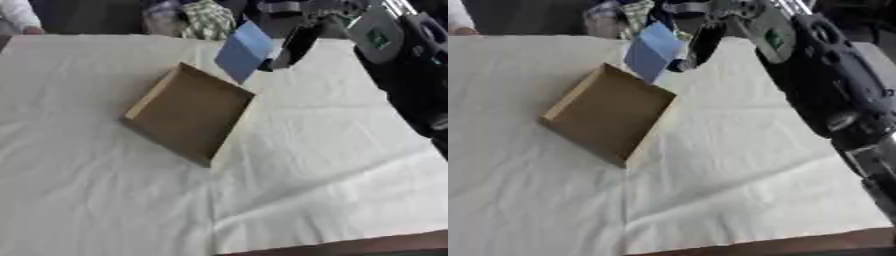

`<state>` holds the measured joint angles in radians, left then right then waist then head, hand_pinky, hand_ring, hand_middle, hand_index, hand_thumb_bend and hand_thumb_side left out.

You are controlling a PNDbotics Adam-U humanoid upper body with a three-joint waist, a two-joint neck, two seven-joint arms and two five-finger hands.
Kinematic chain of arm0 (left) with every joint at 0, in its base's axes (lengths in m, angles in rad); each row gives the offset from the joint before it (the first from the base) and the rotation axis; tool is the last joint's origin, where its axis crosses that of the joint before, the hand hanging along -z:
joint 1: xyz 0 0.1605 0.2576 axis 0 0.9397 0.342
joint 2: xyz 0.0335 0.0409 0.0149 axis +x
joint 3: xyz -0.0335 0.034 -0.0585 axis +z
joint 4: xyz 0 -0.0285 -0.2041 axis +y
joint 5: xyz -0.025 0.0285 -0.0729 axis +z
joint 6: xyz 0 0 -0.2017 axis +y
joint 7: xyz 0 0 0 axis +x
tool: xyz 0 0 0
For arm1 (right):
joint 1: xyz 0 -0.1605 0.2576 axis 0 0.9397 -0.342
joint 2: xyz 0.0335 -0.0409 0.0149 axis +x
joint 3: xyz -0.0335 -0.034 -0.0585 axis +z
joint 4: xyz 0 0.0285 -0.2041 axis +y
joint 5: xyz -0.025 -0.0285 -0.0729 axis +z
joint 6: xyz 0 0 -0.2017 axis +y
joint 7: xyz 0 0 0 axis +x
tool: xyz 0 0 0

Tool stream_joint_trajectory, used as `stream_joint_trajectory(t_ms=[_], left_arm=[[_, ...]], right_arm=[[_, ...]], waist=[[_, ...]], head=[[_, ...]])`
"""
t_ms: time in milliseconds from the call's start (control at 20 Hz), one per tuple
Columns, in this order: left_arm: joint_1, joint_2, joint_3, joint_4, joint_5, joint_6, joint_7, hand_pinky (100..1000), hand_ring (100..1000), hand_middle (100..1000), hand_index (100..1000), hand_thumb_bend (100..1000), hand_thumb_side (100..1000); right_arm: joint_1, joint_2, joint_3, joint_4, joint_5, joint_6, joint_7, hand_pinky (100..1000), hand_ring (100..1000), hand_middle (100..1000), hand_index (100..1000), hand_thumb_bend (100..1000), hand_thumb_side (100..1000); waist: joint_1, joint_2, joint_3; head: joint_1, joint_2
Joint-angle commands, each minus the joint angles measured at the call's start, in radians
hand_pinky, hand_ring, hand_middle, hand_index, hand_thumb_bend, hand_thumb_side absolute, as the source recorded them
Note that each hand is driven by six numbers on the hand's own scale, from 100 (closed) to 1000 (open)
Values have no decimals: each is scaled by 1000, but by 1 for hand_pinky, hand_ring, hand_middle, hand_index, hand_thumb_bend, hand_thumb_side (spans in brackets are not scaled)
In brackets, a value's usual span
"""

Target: Pick up objects on the table and place them in the box.

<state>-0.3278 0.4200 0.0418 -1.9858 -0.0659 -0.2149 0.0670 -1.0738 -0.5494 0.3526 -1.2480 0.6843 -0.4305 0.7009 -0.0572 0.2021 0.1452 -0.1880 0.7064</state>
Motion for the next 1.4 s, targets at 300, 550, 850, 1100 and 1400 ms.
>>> stream_joint_trajectory(t_ms=[300, 550, 850, 1100, 1400], left_arm=[[-29, -2, -4, -14, 14, 1, -10, 627, 663, 542, 720, 380, 638], [-41, -12, -9, -14, 22, 1, -17, 627, 664, 542, 720, 380, 637], [-44, -18, -9, -14, 29, 4, -20, 626, 664, 542, 719, 378, 640], [-47, -22, -13, -14, 31, 6, -24, 625, 664, 541, 719, 377, 641], [-48, -25, -14, -14, 32, 7, -26, 624, 664, 541, 719, 375, 644]], right_arm=[[-27, 43, 7, 57, 51, -29, 2, 735, 636, 523, 620, 100, 274], [-26, 71, 12, 87, 77, -35, -3, 735, 640, 524, 619, 100, 293], [-14, 91, 15, 139, 146, -55, -22, 737, 663, 549, 665, 140, 333], [-10, 102, 15, 169, 188, -70, -48, 752, 706, 604, 715, 169, 380], [-6, 115, 23, 194, 229, -96, -65, 787, 791, 776, 847, 219, 508]], waist=[[-5, -13, 18], [-10, -11, 28], [-12, -7, 32], [-10, -4, 31], [-7, 0, 34]], head=[[-19, -3], [-23, -5], [-25, -9], [-24, -9], [-25, -9]])
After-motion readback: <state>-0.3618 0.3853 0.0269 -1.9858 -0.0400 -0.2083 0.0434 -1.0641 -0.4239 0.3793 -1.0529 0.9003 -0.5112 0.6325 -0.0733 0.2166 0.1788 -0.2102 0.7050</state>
